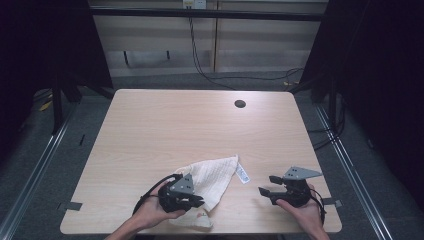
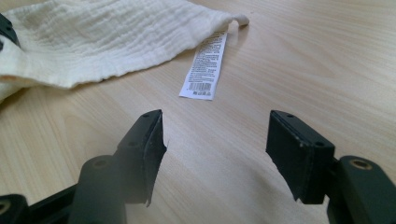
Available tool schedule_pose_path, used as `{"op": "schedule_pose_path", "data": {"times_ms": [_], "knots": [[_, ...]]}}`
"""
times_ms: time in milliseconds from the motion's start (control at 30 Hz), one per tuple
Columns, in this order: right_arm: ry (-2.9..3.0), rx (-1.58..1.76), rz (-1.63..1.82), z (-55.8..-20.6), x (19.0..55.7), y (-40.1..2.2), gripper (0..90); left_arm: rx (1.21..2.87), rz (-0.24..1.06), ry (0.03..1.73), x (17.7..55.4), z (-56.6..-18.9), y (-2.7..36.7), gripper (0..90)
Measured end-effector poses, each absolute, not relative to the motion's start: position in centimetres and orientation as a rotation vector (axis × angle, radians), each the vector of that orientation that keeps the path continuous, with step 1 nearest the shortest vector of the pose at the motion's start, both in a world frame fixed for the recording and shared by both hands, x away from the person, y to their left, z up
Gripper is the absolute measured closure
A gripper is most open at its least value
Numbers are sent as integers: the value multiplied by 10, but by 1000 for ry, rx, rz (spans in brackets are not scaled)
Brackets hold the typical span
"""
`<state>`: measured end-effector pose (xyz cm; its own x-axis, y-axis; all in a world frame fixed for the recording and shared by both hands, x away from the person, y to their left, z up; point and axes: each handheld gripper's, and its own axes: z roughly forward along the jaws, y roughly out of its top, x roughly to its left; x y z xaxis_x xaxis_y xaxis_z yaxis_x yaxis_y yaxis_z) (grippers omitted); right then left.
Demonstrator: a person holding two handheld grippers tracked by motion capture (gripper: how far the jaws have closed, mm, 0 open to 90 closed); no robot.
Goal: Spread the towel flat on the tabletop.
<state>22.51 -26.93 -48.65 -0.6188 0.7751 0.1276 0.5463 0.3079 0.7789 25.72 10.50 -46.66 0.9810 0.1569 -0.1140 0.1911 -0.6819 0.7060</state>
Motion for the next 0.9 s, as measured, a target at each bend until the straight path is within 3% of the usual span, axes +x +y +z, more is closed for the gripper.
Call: {"op": "schedule_pose_path", "data": {"times_ms": [367, 667, 900], "knots": [[2332, 1160, 1199, -481, 226, -259, 372, 2096, -145, 389, 275, -442, 147, 850], [2332, 1063, 1283, -461, 257, -236, 526, 2065, -162, 499, 293, -448, 178, 841], [2413, 992, 1295, -468, 295, -209, 640, 2058, -172, 595, 312, -467, 191, 841]]}}
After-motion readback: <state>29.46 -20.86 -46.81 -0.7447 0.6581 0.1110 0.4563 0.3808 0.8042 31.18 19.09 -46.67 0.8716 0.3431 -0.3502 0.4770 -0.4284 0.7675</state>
